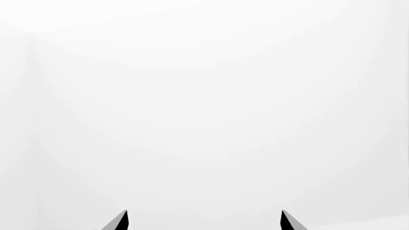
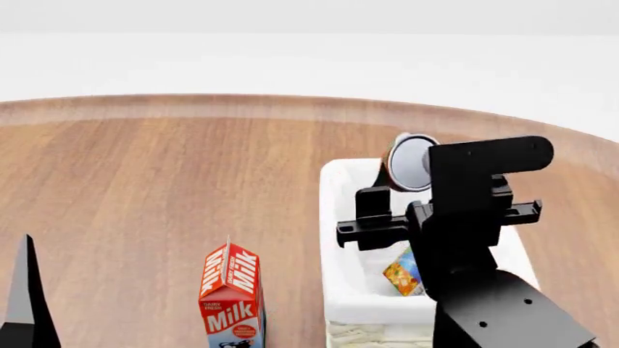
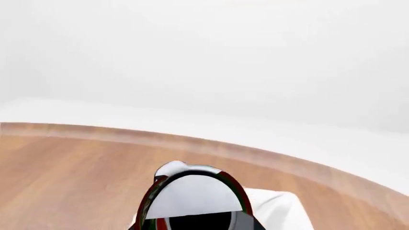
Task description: Pick up the alphabet soup and the tomato sauce, and put them in the basket.
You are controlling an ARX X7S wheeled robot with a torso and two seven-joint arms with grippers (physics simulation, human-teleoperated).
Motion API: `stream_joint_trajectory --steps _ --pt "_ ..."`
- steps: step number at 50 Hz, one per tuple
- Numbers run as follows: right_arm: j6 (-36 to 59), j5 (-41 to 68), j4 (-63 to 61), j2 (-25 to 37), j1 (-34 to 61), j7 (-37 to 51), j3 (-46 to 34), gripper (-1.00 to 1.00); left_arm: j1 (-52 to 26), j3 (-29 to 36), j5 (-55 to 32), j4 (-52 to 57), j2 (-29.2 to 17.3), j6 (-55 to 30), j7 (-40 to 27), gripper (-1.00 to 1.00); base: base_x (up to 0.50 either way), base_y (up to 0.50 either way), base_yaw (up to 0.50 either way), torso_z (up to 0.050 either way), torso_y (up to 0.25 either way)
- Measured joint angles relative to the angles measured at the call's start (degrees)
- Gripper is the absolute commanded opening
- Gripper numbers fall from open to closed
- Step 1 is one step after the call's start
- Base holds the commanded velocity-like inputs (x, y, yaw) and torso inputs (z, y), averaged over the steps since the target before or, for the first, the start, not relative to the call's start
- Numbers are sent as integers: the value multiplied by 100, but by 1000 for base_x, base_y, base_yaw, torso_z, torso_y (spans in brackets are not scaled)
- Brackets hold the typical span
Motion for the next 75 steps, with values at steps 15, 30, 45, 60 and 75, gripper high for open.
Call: stream_joint_trajectory --steps 15,30,45,60,75 --pt "-643 -528 2031 -747 451 -475 -178 -100 -9 20 -7 -57 6 33 17 100 0 0 0 0 0" --pt "-1215 -825 3659 -1300 780 -843 -253 -100 -9 22 -16 -74 -1 47 16 100 0 0 0 1 1" --pt "-1685 -949 4909 -1688 936 -1162 -263 -100 9 19 -19 -80 -9 73 6 100 0 0 0 0 0" --pt "-1946 -977 5595 -1905 968 -1401 -265 -100 44 31 -7 -143 -3 152 9 100 0 0 0 0 1" --pt "-2121 -1033 5967 -2029 1044 -1556 -250 -100 55 38 -6 -185 -3 194 12 100 1 0 0 0 0"
